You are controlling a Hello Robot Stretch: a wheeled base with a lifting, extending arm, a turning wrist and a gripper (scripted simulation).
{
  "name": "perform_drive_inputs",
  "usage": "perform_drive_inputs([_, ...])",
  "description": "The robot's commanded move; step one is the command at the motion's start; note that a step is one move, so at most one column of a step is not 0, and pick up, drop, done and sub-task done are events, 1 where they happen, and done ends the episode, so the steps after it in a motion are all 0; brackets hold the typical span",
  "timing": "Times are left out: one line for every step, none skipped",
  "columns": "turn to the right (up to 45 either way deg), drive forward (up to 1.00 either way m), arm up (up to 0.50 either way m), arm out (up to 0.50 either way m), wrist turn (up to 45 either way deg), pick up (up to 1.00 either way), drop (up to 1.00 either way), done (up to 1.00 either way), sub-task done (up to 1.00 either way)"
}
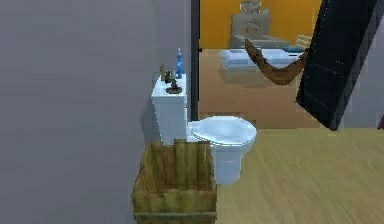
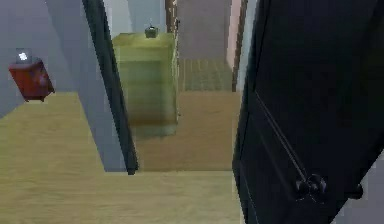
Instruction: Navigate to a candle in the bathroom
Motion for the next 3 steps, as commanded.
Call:
perform_drive_inputs([45.0,0.0,0.0,0.0,0.0,0.0,0.0,0.0,0.0])
perform_drive_inputs([42.0,0.0,0.0,0.0,0.0,0.0,0.0,0.0,0.0])
perform_drive_inputs([0.0,0.25,0.0,0.0,0.0,0.0,0.0,0.0,0.0])
